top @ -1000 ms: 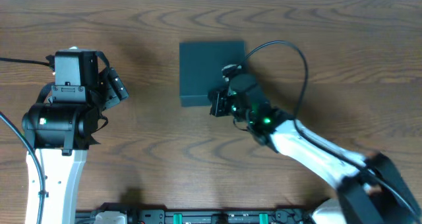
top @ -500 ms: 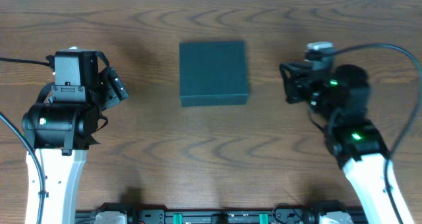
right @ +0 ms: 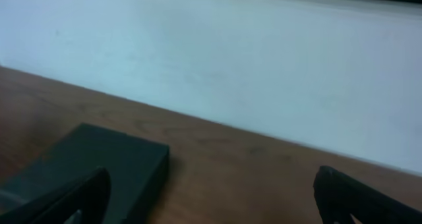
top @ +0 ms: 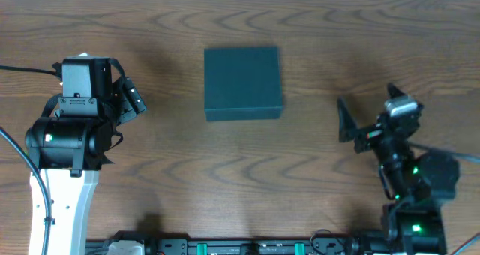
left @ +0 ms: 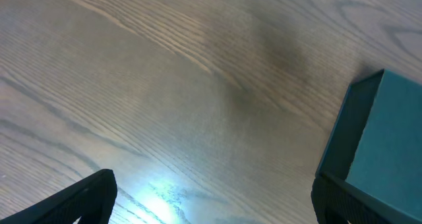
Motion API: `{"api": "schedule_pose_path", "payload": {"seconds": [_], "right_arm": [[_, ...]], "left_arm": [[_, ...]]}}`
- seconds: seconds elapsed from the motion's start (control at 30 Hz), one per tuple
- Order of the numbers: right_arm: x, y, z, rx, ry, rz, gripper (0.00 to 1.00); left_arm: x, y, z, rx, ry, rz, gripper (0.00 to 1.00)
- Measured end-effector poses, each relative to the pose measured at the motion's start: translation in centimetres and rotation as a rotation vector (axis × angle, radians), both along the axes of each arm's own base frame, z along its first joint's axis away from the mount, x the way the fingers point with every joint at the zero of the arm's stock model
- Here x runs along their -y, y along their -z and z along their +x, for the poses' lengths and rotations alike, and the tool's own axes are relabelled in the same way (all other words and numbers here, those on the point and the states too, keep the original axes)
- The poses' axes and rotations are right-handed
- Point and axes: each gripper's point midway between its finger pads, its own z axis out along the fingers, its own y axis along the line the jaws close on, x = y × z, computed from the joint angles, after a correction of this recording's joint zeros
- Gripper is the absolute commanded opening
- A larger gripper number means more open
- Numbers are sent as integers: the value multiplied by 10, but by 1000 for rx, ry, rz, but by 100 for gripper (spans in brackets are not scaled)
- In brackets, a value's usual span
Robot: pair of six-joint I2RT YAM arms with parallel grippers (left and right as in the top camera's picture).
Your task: Pack container
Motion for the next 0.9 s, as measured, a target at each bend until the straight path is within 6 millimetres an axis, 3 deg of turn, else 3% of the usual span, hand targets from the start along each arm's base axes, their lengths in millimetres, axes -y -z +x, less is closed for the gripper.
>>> {"api": "schedule_pose_path", "payload": {"seconds": [0.23, 0.4, 0.53, 0.67, 0.9], "right_arm": [[0, 3, -17, 153, 6, -1, 99], [0, 16, -27, 184, 7, 14, 99], [2, 13, -32, 195, 15, 94, 99], [-2, 9, -36, 200, -2, 148, 99], [-1, 27, -34, 209, 0, 178, 99]], "left_arm": [[0, 0, 0, 0, 0, 0, 95], [0, 0, 0, 0, 0, 0, 95], [0, 0, 0, 0, 0, 0, 95], [0, 0, 0, 0, 0, 0, 95], [0, 0, 0, 0, 0, 0, 95]]}}
